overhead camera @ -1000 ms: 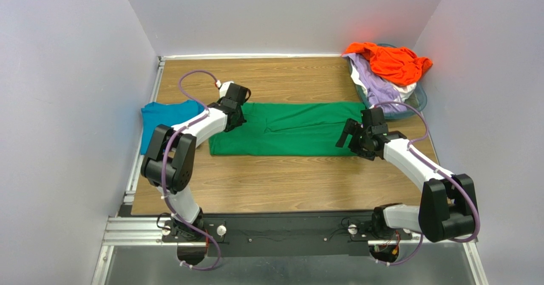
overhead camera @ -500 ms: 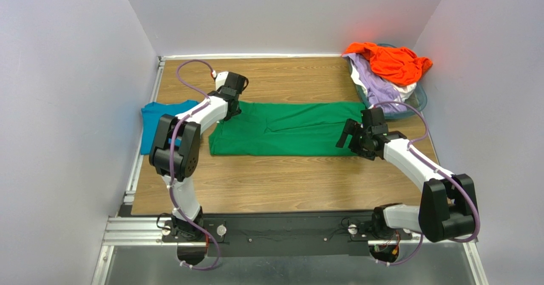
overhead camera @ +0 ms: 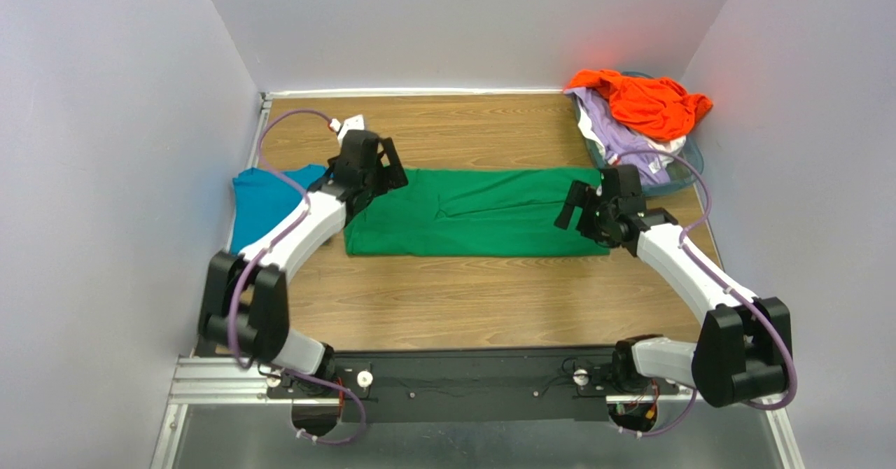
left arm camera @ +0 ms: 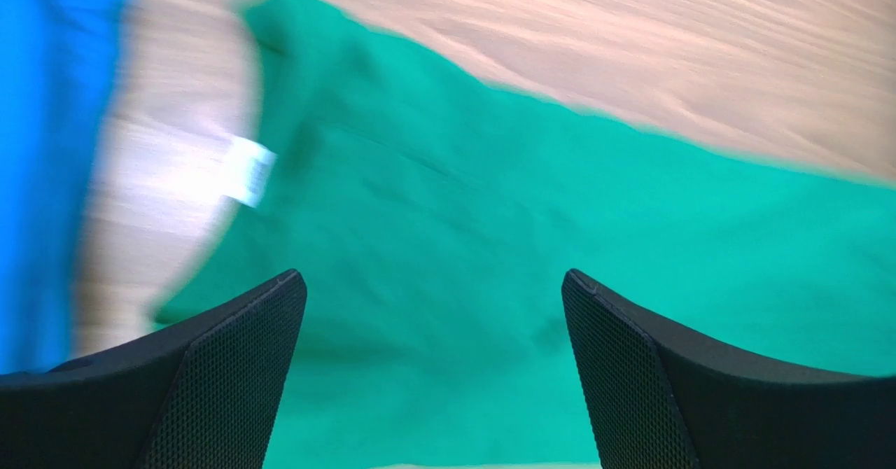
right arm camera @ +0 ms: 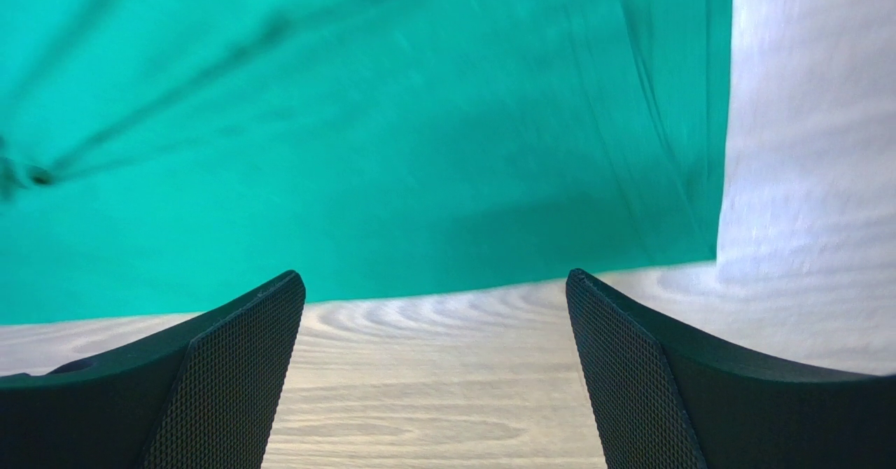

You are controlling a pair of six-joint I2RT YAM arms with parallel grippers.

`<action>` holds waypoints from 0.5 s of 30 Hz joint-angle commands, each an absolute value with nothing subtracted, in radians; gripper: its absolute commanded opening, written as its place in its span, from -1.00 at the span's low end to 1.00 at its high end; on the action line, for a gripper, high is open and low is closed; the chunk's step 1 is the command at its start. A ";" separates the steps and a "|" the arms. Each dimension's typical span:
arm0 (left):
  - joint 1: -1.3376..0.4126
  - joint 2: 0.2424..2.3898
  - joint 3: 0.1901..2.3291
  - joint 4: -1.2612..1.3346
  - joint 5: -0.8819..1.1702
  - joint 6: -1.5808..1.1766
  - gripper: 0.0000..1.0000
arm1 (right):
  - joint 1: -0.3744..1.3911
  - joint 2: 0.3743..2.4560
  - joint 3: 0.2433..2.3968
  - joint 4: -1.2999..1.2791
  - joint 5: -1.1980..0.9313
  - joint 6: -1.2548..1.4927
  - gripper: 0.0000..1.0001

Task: Fold and stack the t-shirts
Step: Fold the tshirt

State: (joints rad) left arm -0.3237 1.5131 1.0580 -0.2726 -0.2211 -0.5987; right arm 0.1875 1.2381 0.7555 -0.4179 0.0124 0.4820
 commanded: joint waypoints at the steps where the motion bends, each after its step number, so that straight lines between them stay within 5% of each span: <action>1: -0.342 1.355 0.821 0.067 0.127 -0.621 0.97 | 0.183 1.284 0.859 -0.410 0.014 0.440 1.00; 5: -0.344 1.308 0.660 0.280 0.190 -0.666 0.97 | 0.183 1.379 0.931 -0.342 0.020 0.426 1.00; 15: -0.344 1.494 0.689 0.298 0.123 -0.652 0.97 | 0.183 1.761 1.187 -0.275 -0.041 0.350 1.00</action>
